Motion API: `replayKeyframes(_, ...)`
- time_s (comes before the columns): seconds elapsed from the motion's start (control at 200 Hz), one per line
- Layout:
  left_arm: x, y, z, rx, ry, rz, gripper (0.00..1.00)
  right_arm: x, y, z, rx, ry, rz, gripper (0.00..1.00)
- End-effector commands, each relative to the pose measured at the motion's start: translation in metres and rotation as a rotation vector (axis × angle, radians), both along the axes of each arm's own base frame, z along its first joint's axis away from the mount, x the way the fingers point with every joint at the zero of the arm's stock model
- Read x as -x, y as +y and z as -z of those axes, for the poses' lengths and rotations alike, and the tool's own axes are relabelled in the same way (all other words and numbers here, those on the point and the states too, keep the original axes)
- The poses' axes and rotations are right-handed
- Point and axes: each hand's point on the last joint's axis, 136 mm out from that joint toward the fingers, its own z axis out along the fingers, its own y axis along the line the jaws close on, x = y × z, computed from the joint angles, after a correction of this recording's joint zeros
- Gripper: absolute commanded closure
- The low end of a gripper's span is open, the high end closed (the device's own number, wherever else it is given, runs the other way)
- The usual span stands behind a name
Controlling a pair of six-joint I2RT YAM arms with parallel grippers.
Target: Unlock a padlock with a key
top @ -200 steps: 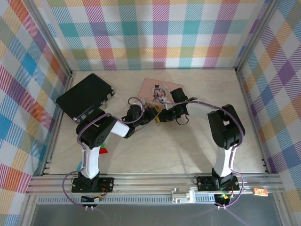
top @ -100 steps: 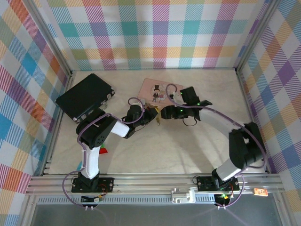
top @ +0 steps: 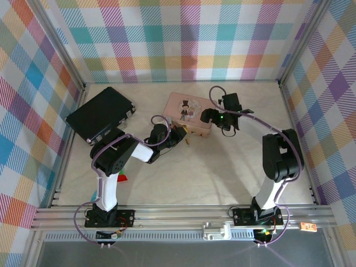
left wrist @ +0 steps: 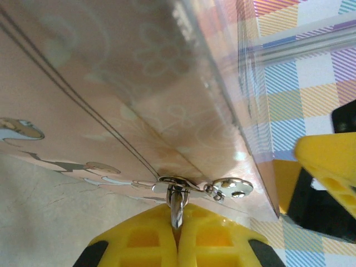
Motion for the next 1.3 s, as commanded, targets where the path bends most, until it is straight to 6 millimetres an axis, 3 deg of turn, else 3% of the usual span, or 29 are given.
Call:
replayKeyframes(0.0, -0.006, 0.004, -0.014, 0.036, -0.03, -0.057, 1.0, -0.022, 0.002, -0.006, -0.036, -0.037, 0.08, 0.12)
replayKeyframes(0.19, -0.005, 0.005, -0.003, 0.074, -0.017, -0.071, 0.99, -0.018, 0.005, 0.012, -0.087, 0.009, 0.125, 0.22)
replayKeyframes(0.55, -0.004, 0.009, 0.015, 0.087, 0.001, -0.088, 0.81, -0.014, 0.006, 0.014, -0.101, 0.019, 0.124, 0.24)
replayKeyframes(1.085, 0.006, 0.019, 0.03, 0.06, 0.029, -0.104, 0.82, -0.015, 0.009, 0.012, -0.115, 0.019, 0.116, 0.25)
replayKeyframes(1.29, 0.001, 0.014, 0.023, 0.068, 0.013, -0.094, 0.87, -0.015, 0.01, 0.012, -0.114, 0.018, 0.112, 0.25)
